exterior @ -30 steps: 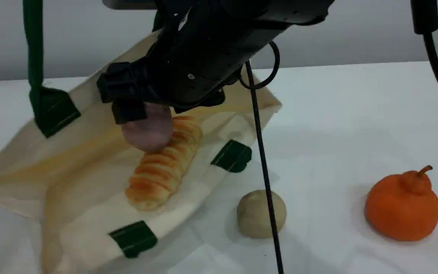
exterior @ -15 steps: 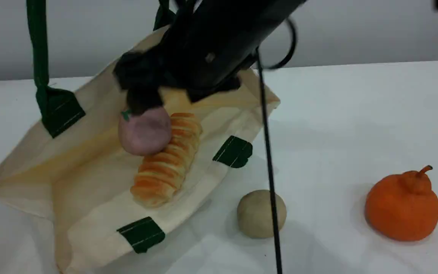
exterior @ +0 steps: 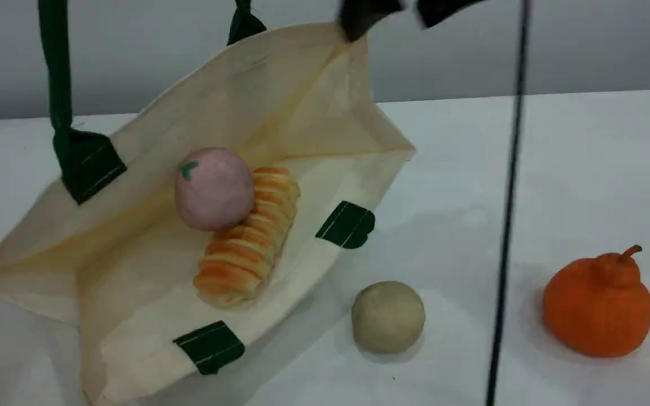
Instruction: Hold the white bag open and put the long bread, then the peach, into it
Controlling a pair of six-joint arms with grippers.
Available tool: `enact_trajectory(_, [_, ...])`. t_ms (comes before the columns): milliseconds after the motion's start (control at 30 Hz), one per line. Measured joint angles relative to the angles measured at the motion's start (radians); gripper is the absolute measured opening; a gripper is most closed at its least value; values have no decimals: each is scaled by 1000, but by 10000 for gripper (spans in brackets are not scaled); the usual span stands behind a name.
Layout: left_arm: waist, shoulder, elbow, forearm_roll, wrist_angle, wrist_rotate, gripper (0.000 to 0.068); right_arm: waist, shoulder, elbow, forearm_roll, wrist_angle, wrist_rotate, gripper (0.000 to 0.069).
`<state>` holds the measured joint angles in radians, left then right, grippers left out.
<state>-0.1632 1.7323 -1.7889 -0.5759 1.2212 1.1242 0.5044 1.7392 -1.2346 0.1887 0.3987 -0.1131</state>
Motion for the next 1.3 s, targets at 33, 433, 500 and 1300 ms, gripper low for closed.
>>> enact_trajectory(33, [0, 0, 0, 0, 0, 0, 78, -26, -6, 0, -15, 15, 0, 604])
enact_trajectory(433, [0, 0, 0, -2, 0, 0, 78, -324, -44, -1, -69, 66, 1, 594])
enact_trajectory(500, [0, 0, 0, -2, 0, 0, 85, -356, -44, -1, -69, 73, 0, 594])
enact_trajectory(1300, [1, -99, 0, -75, -53, -220, 472, -376, -214, -2, -130, 114, -1, 592])
